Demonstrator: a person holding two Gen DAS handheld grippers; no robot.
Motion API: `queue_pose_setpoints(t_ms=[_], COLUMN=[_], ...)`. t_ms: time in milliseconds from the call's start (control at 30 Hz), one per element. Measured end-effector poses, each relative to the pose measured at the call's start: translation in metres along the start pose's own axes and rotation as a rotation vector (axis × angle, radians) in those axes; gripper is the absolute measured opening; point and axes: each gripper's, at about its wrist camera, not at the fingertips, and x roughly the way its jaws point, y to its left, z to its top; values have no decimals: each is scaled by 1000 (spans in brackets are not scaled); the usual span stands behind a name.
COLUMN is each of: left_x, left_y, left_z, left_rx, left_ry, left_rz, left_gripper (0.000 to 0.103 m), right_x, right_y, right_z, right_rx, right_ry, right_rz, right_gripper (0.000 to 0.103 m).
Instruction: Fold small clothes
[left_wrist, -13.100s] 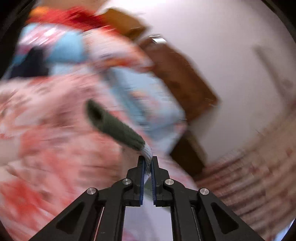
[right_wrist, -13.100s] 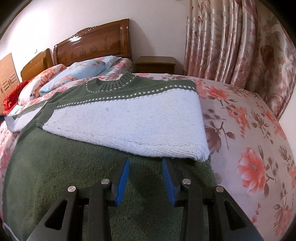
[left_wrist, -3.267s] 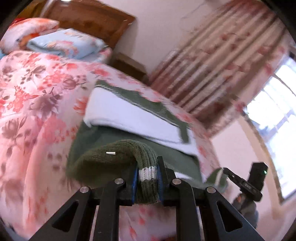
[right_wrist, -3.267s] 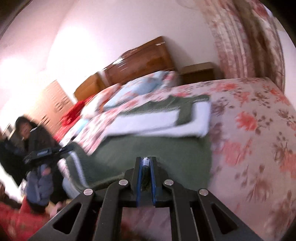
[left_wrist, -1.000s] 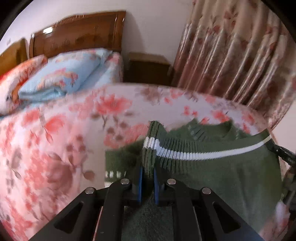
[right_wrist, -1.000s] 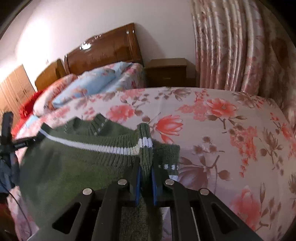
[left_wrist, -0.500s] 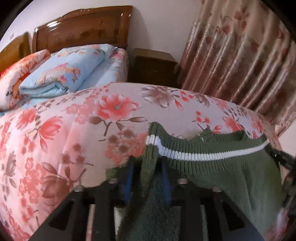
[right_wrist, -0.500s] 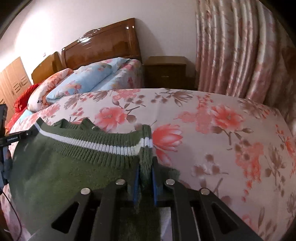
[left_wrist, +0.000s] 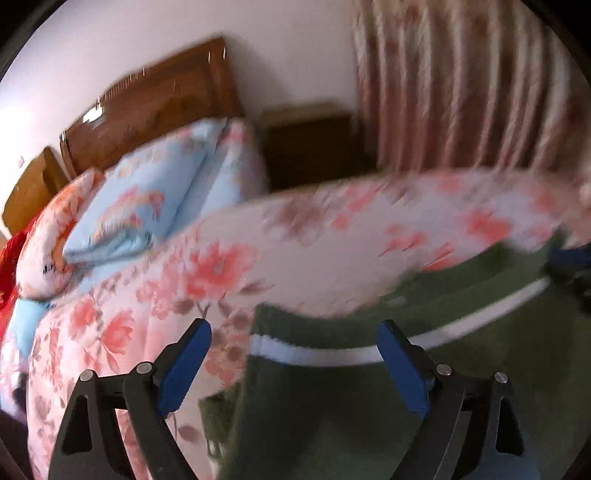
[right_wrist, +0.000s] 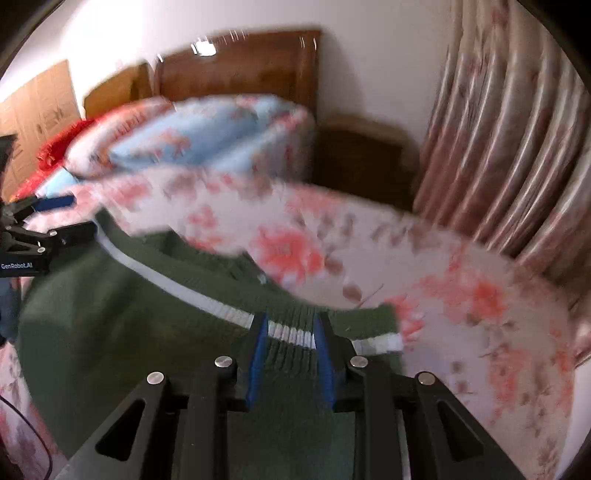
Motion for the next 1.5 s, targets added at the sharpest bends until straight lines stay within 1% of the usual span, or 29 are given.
queue_pose_setpoints(t_ms=[33,67,133,200,300,433,567,633,667,733,833,867,900,933,967,1000,1033,1067,1133,1167,1200,1233,1267,1300,1333,1400,1433,1467,1500], left_x=[12,16,22,22,14,-6,-35,-44,-52,-62,-76,-87,-101,-112,-123,-133,-141,-140,-125,-110,-97,-93,-93,-96,-99,-109,-123,-130,-140], left_y=[9,21,30,36,36,32,18,8,3,-2,1,3,2,2,0,-5,-16,-24,-39,-43,-41,-35,-28,-21,-20,-20,-20,-19,-19], left_z=[-1,-1,-4,-10,-20,-42,-77,-89,-97,-99,-94,-95,-97,-100,-103,-109,-117,-123,-131,-134,-136,-137,-137,-134,-134,-138,-144,-148,-154], left_rx=[-35,-99,-147,-177,-176,-172,-151,-133,-119,-103,-137,-158,-171,-182,-187,-184,-161,-138,-100,-83,-86,-113,-145,-175,-178,-166,-169,-172,-175], left_ry=[33,58,94,115,109,107,88,74,55,1,-82,-114,-147,-172,-190,-200,-196,-180,-119,-66,-31,-45,-45,-53,-65,-85,-116,-133,-148], left_rz=[-54,-103,-163,-210,-204,-198,-198,-190,-179,-136,-64,-41,-48,-74,-99,-130,-178,-202,-181,-148,-137,-176,-199,-196,-161,-63,-51,-72,-99], left_gripper=[103,103,103,103,103,103,103,103,103,103,103,103,103,103,103,103,103,103,103,103,103,103,103,103,103,103,103,103,103], right_x=[15,14,15,15,14,6,-11,-25,-32,-43,-47,-49,-51,-59,-72,-86,-97,-102,-103,-95,-85,-75,-73,-71,-72,-78,-85,-96,-108], right_y=[-3,-7,-9,-5,-6,-13,-15,-10,-6,3,5,1,-4,-7,-8,-7,-3,1,19,28,32,33,28,21,12,7,9,11,15], right_z=[-2,-1,-1,-4,-7,-22,-48,-67,-77,-92,-93,-91,-89,-90,-92,-95,-99,-101,-106,-108,-109,-111,-112,-112,-111,-112,-113,-117,-122], right_rx=[13,36,43,13,17,63,119,122,122,104,92,104,130,163,189,186,168,151,74,30,12,11,25,53,117,161,159,158,158], right_ry=[29,-16,-5,-9,-11,-12,-4,-12,-18,-31,-30,-31,-39,-58,-93,-132,-155,-162,-126,-92,-52,-14,-45,-44,-41,-48,-49,-72,-102], right_rz=[-17,3,12,6,25,114,211,225,219,193,165,165,157,125,76,62,70,79,118,118,110,106,122,134,142,52,-19,-38,-7], right_gripper=[27,27,27,29,29,29,29,29,29,29,29,26,26,26,26,27,27,28,28,28,28,28,28,27,27,27,27,27,27])
